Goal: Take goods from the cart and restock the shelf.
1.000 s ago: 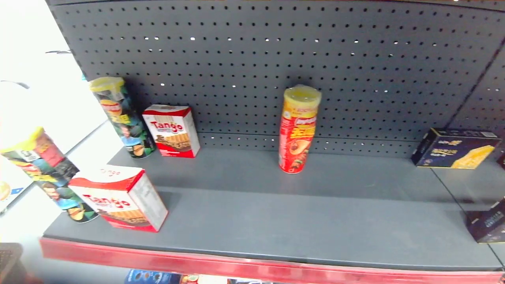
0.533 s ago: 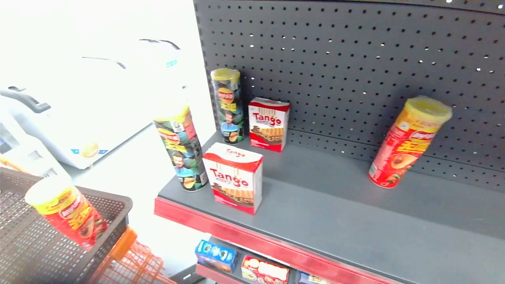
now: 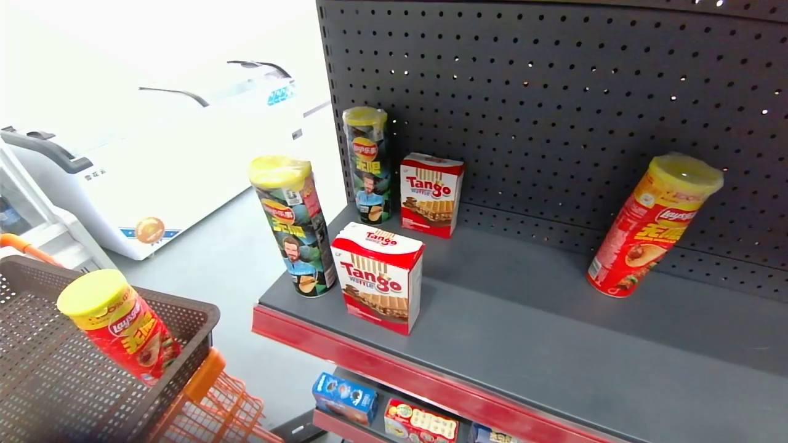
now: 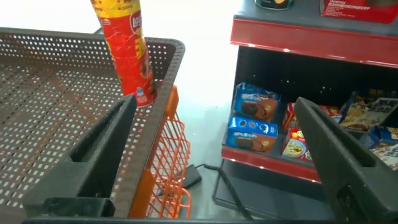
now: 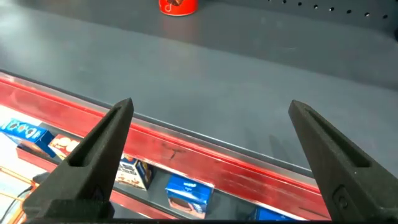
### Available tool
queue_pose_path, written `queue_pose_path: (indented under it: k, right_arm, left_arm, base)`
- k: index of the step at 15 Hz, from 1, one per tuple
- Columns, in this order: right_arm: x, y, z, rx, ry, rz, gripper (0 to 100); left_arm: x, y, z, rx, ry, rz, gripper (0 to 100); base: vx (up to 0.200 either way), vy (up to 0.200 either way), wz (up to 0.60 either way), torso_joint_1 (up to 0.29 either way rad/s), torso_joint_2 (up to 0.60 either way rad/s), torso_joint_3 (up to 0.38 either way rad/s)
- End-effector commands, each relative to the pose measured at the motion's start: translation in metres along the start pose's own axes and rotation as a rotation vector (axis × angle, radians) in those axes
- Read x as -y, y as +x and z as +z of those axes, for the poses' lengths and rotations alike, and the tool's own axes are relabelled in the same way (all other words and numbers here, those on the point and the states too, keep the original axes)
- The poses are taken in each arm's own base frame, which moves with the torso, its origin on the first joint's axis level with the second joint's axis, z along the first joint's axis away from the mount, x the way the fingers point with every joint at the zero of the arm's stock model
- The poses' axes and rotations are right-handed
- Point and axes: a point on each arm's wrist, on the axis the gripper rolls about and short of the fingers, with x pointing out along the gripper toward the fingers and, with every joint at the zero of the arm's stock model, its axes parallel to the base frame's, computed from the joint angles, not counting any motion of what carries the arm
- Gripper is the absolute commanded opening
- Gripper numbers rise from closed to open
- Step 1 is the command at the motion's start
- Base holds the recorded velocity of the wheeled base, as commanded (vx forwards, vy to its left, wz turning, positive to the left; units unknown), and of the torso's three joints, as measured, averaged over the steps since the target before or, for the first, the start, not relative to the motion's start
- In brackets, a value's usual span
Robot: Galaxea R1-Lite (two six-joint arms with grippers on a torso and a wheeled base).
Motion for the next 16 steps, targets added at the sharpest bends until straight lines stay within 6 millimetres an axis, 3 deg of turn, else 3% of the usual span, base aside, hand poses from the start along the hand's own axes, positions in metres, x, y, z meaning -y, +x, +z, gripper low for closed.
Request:
queue_pose_path:
  k: [1, 3, 4, 7, 10, 13, 16]
  right_arm:
    - [0.000, 0.000, 0.000, 0.000, -0.001, 0.000, 100]
    - [0.000, 0.000, 0.000, 0.000, 0.001, 0.000, 100]
    - [0.000, 0.000, 0.000, 0.000, 0.001, 0.000, 100]
    - [0.000, 0.000, 0.000, 0.000, 0.001, 0.000, 100]
    - [0.000, 0.000, 0.000, 0.000, 0.001, 0.000, 100]
    - [0.000, 0.000, 0.000, 0.000, 0.001, 0.000, 100]
    - [0.000, 0.000, 0.000, 0.000, 0.001, 0.000, 100]
  left_arm:
    - [0.000, 0.000, 0.000, 0.000, -0.001, -0.002, 100]
    - [0.000, -0.003, 0.009, 0.029, 0.005, 0.011, 100]
    - [-0.001, -0.010, 0.038, 0.079, 0.028, 0.039, 100]
    - [-0.007, 0.012, 0.100, -0.108, 0.027, 0.217, 100]
    - [-0.010, 0.038, 0.108, -0.224, 0.013, 0.231, 100]
    - [-0.021, 0.083, 0.108, -0.350, -0.062, 0.312, 100]
    - [-0.032, 0.116, 0.094, -0.366, -0.082, 0.256, 100]
  base:
    - [0.000, 0.000, 0.00, 0.000, 0.00, 0.000]
    - [0.000, 0.000, 0.00, 0.000, 0.00, 0.000]
    - [0.000, 0.000, 0.00, 0.000, 0.00, 0.000]
    - [0.000, 0.000, 0.00, 0.000, 0.00, 0.000]
    - [0.000, 0.000, 0.00, 0.000, 0.00, 0.000]
    - [0.000, 0.000, 0.00, 0.000, 0.00, 0.000]
    - [0.000, 0.000, 0.00, 0.000, 0.00, 0.000]
